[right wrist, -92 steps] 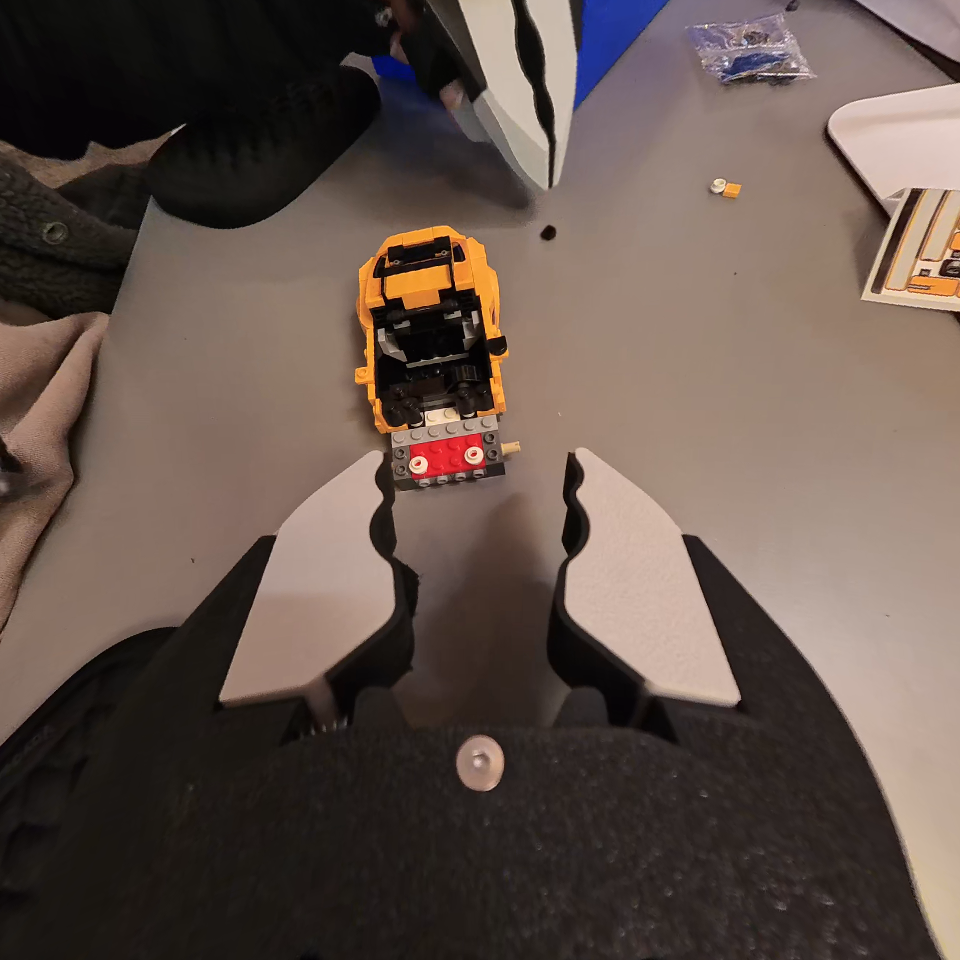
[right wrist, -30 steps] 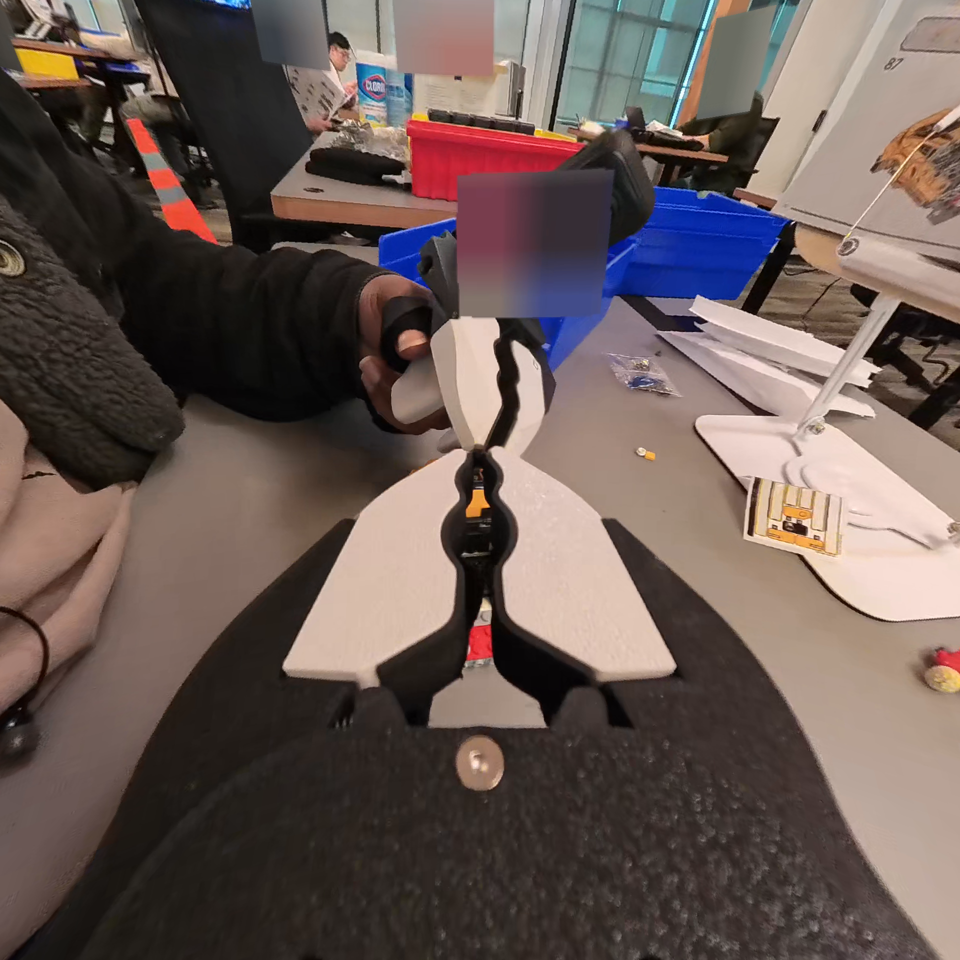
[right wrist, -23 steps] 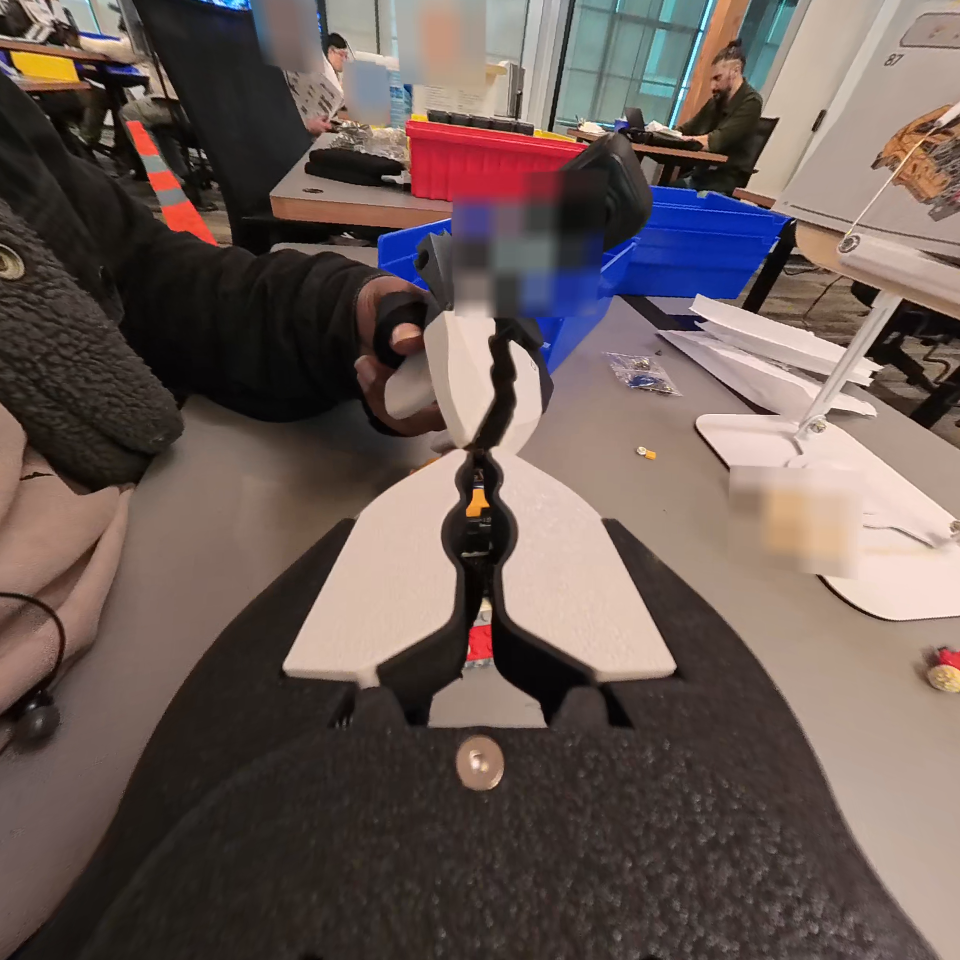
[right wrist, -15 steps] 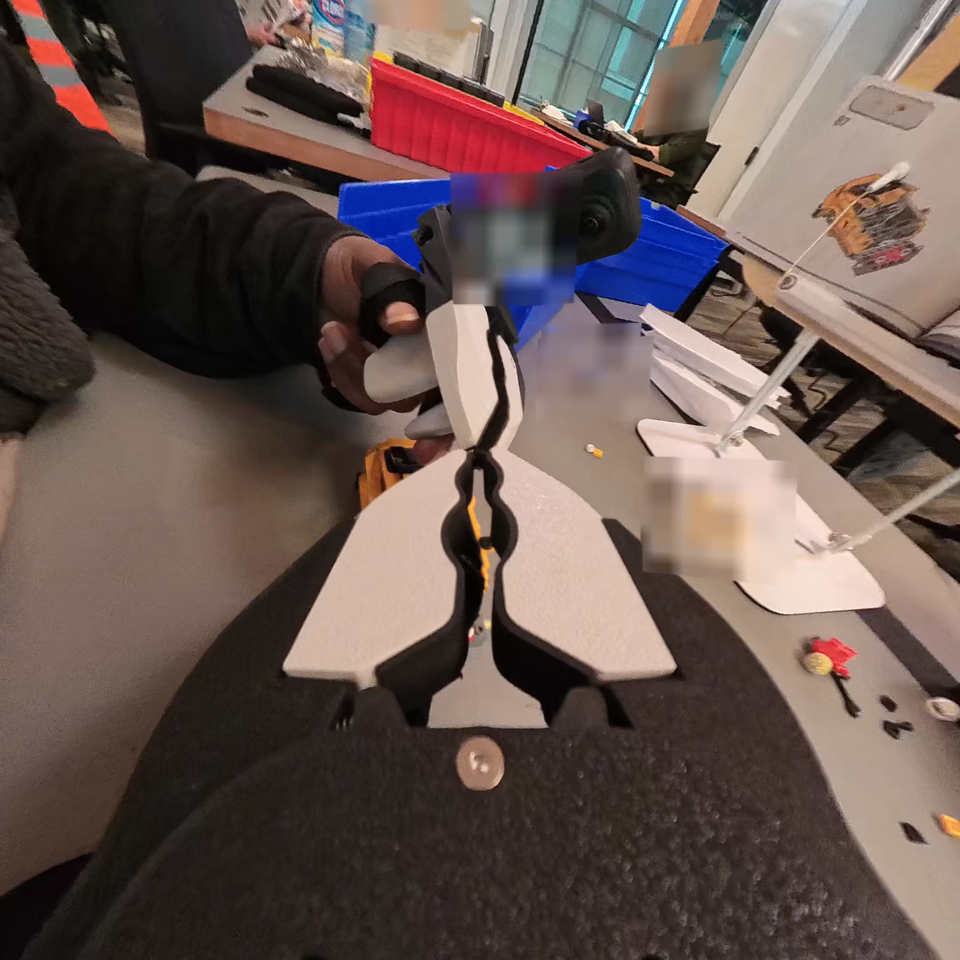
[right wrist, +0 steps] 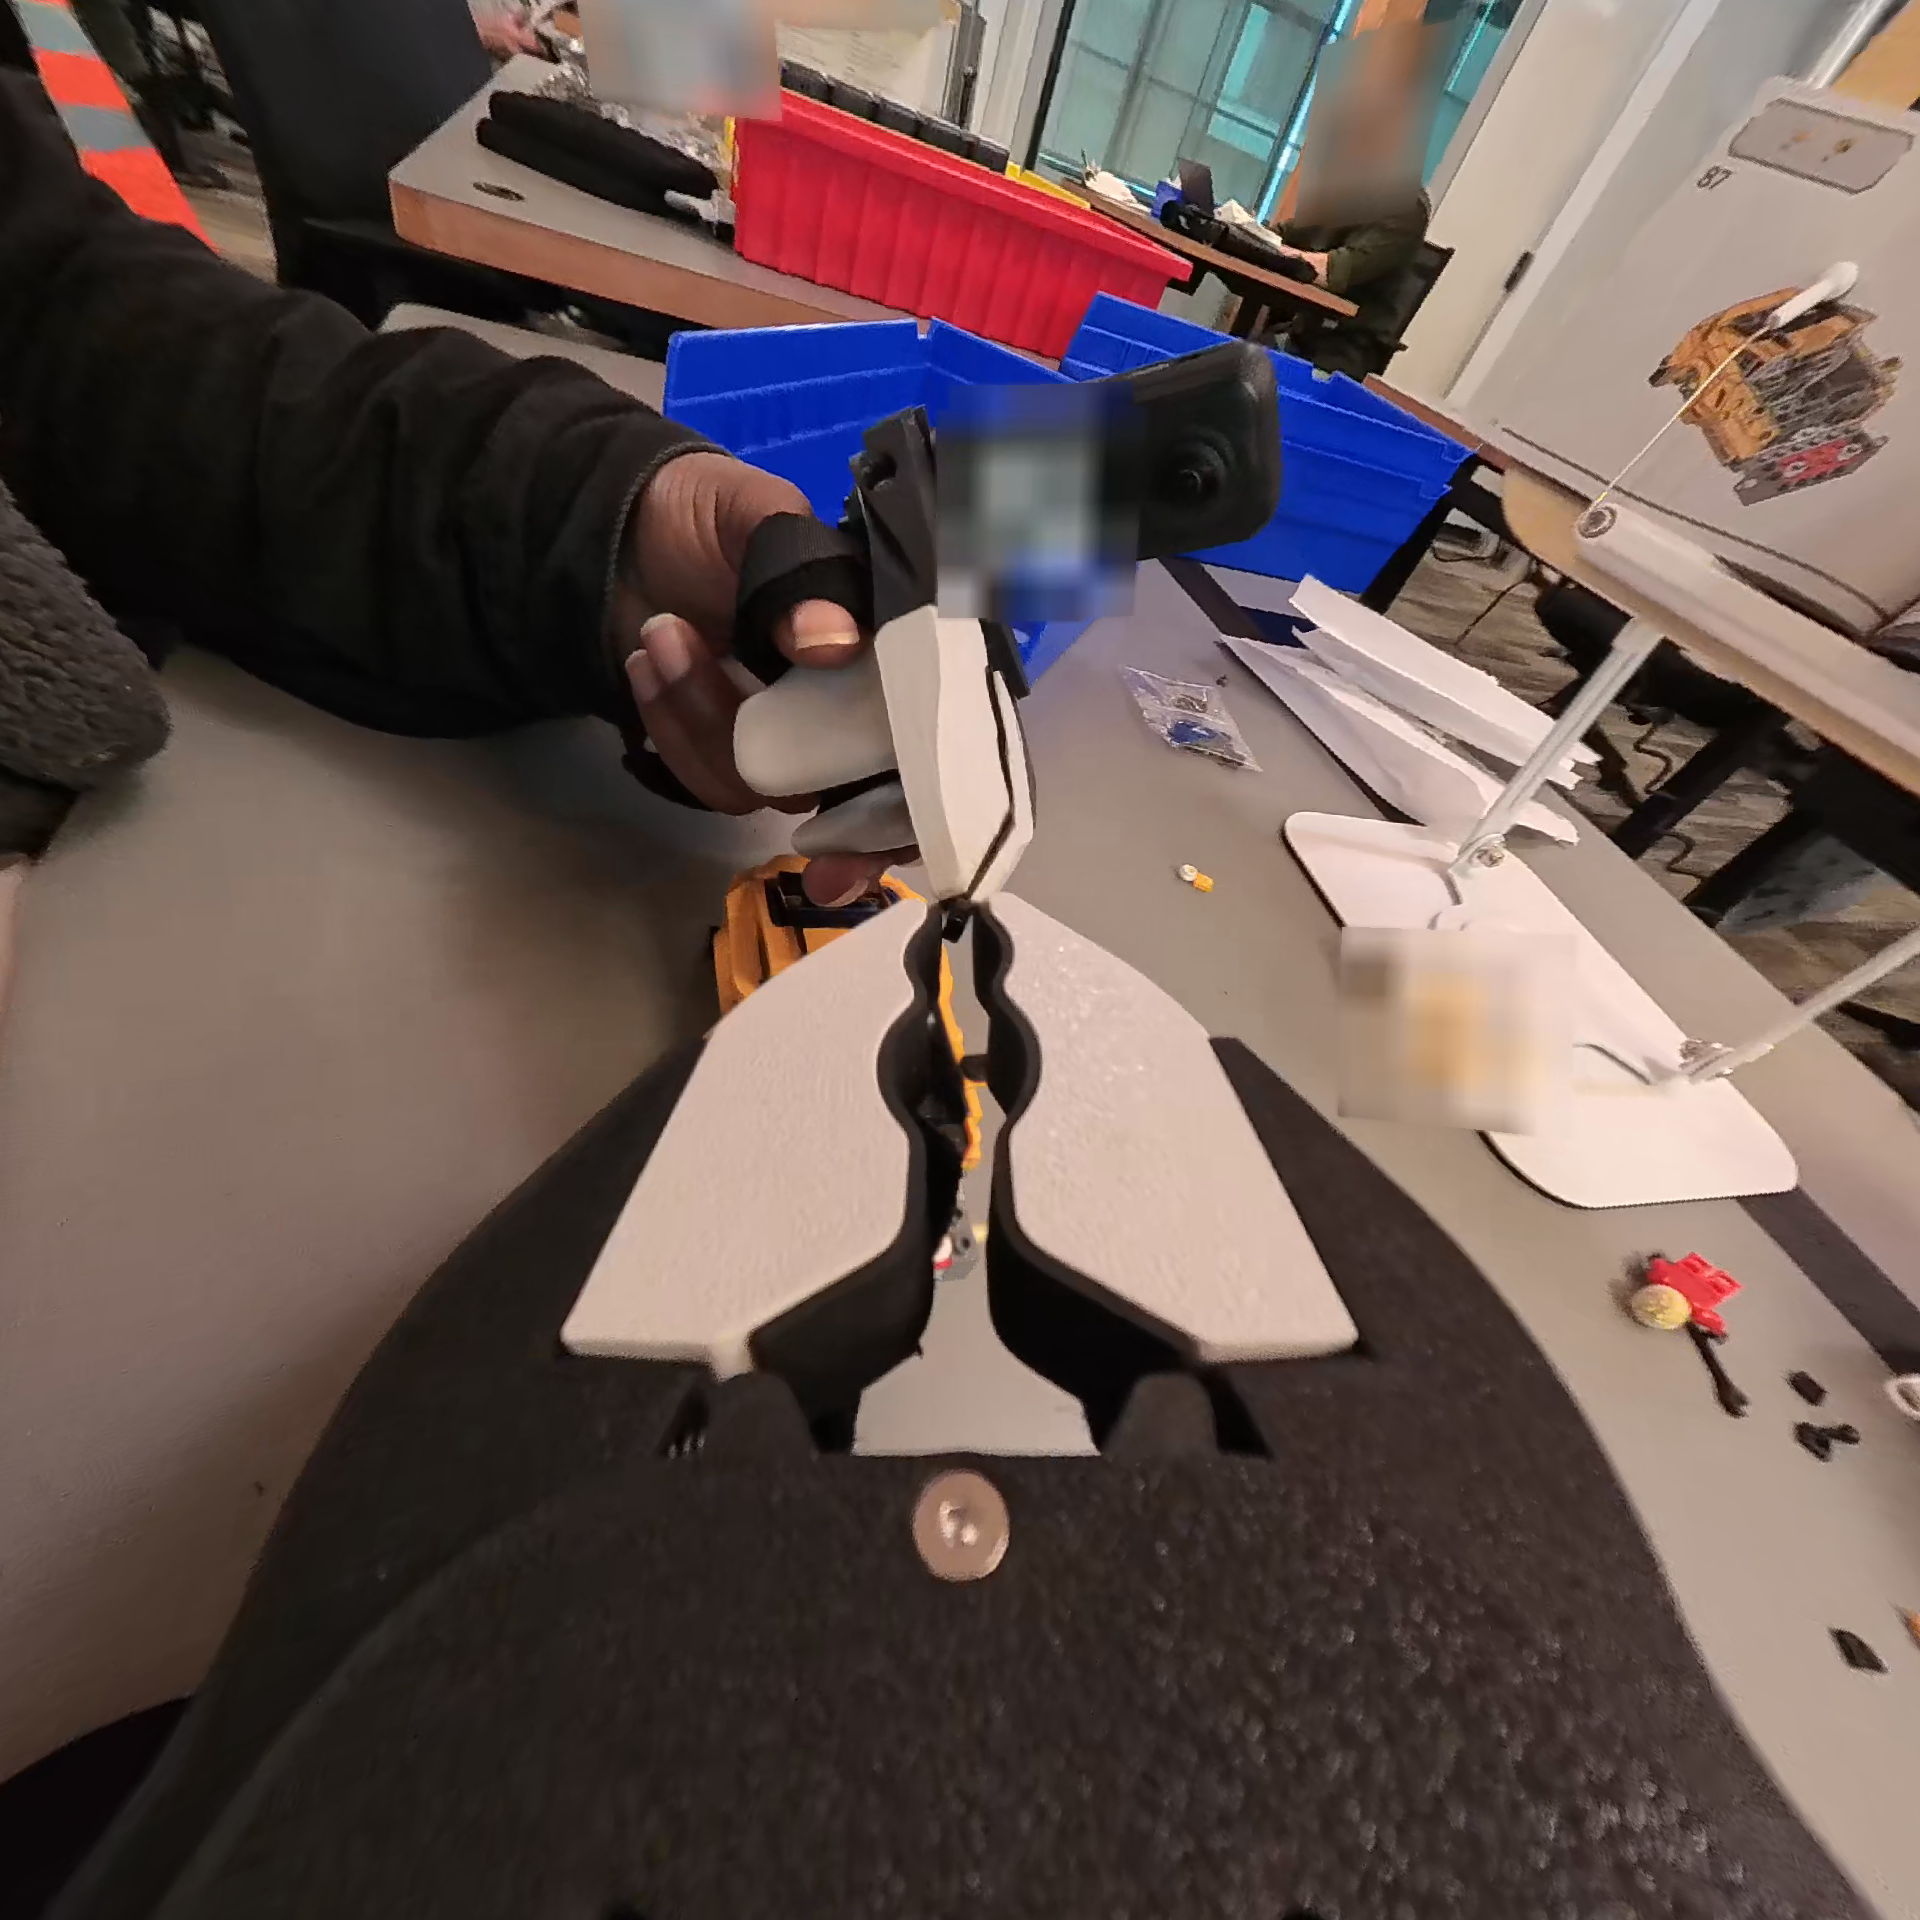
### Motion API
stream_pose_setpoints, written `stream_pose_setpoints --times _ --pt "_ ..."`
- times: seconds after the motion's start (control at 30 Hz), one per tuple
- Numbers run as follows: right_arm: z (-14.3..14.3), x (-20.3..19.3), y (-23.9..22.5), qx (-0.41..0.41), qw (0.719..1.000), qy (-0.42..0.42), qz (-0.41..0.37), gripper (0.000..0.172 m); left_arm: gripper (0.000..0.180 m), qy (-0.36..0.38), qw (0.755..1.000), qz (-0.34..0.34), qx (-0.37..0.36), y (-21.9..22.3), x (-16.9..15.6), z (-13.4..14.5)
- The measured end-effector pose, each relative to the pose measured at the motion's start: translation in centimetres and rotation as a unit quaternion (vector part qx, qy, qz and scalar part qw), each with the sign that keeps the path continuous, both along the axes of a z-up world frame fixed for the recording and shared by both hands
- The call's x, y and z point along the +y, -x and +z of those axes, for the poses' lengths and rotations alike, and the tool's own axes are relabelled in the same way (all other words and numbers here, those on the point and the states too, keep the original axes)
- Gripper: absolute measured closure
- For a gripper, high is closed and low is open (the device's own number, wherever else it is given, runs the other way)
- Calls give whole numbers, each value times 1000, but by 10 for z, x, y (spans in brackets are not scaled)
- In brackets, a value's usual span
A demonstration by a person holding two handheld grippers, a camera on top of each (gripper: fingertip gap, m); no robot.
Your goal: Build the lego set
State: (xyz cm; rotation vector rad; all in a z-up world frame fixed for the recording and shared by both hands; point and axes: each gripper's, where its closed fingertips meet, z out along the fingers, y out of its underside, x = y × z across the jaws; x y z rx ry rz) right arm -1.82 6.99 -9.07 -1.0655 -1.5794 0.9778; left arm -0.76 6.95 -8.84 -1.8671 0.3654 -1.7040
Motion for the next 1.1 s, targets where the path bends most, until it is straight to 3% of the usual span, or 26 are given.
stream_pose_setpoints --times 0.17,0.37,0.7,1.1 --pt "8 -2 -2 21 998 48 18 169 180 4 1000 7 -27 3 2 3" --pt "12 -4 -2 34 998 45 21 169 172 23 996 -19 -86 -5 -5 12" --pt "9 -3 -2 28 998 -55 -5 167 173 44 995 -15 -92 -6 -4 8" --pt "4 -3 -5 16 995 -96 12 159 174 73 994 -29 -80 -10 -6 0"
